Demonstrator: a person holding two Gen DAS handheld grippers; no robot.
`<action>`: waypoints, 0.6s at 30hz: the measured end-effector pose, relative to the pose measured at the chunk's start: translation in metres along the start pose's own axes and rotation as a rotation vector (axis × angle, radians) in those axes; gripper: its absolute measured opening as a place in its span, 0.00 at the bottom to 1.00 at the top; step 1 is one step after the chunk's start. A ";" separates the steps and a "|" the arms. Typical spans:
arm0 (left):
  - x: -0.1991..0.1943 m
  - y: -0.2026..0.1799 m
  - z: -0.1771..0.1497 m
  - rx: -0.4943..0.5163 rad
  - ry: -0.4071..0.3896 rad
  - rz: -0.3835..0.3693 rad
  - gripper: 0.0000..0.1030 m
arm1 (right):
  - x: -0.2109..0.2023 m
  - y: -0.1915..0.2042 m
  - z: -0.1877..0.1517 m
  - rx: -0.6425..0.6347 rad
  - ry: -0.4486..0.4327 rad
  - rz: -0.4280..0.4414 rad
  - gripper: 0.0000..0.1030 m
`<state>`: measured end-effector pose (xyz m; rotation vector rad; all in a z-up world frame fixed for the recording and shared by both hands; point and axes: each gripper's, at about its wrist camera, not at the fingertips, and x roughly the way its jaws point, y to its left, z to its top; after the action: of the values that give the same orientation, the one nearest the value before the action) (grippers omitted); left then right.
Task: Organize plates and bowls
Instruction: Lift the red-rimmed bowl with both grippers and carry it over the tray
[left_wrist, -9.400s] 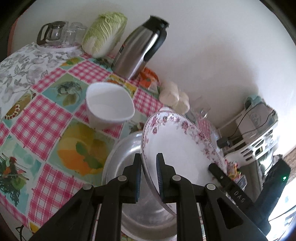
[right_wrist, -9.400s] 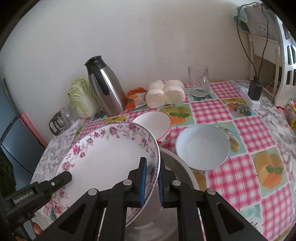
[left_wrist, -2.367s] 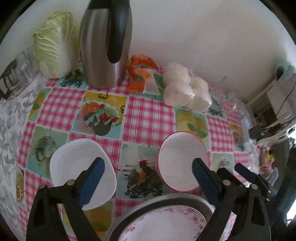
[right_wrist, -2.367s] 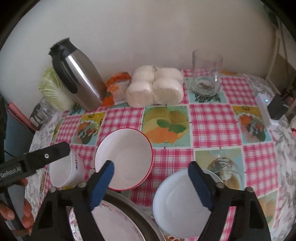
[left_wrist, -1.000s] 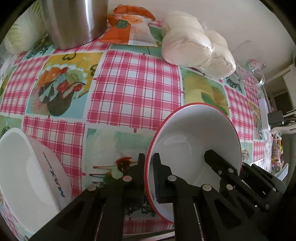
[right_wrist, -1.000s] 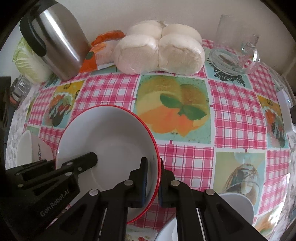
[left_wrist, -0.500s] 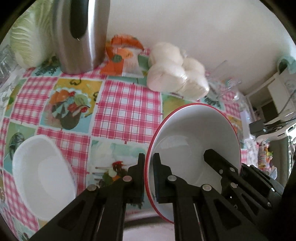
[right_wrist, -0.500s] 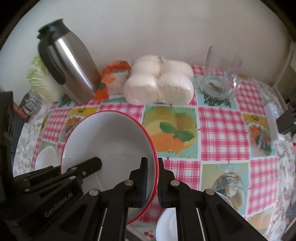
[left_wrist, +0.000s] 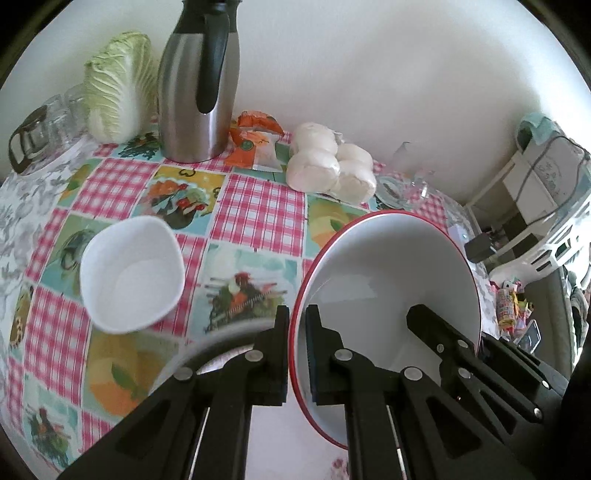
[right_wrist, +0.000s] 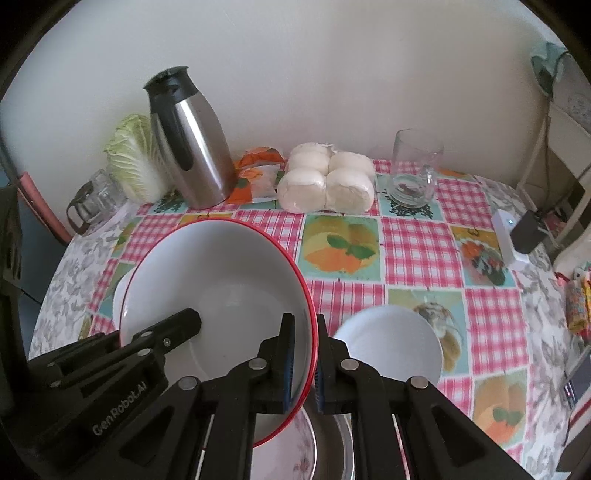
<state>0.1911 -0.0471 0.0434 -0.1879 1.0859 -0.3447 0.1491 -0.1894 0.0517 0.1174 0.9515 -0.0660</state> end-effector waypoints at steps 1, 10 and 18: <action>-0.003 -0.001 -0.004 -0.002 -0.005 -0.001 0.08 | -0.004 0.000 -0.003 -0.002 -0.004 -0.001 0.10; -0.031 -0.004 -0.047 -0.012 -0.036 -0.009 0.08 | -0.038 0.002 -0.047 0.033 -0.050 0.005 0.10; -0.039 0.007 -0.074 -0.020 -0.035 -0.009 0.08 | -0.041 0.007 -0.081 0.076 -0.052 0.019 0.10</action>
<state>0.1105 -0.0252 0.0398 -0.2154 1.0549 -0.3374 0.0607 -0.1716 0.0398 0.1941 0.8964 -0.0874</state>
